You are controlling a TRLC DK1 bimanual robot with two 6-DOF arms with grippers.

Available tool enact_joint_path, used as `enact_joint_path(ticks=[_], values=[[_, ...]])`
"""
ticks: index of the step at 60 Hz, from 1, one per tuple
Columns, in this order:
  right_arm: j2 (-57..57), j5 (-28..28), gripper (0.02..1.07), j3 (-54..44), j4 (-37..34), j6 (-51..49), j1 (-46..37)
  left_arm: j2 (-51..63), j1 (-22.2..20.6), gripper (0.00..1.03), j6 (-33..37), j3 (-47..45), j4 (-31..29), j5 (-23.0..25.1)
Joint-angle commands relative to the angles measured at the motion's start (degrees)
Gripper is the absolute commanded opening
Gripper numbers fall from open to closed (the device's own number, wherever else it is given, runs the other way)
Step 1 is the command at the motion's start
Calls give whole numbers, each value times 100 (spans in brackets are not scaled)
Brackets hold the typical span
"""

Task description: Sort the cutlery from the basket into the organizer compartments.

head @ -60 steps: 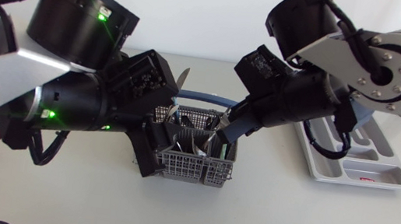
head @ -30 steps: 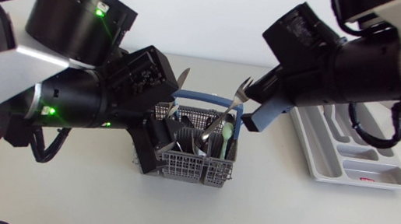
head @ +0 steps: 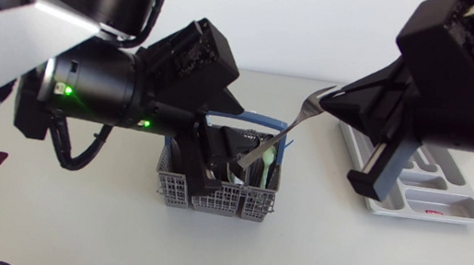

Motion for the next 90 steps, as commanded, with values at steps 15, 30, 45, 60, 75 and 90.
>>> enact_joint_path(ticks=[15,30,45,60,75,90], values=[[-504,-477,9,-312,-96,-139,60,391,49,69,127,217,-39,870],[-600,-653,9,-303,-140,-112,42,672,-12,68,162,287,-39,985],[-627,-715,9,-365,-104,-148,-81,751,-47,46,171,252,-83,1187],[-609,-794,9,-444,-17,-191,-213,716,-12,25,197,208,-136,1354],[-609,-829,9,-488,45,-183,-257,707,-21,7,224,120,-136,1556],[-591,-838,9,-505,177,-130,-301,733,-21,3,224,112,-215,1705]])
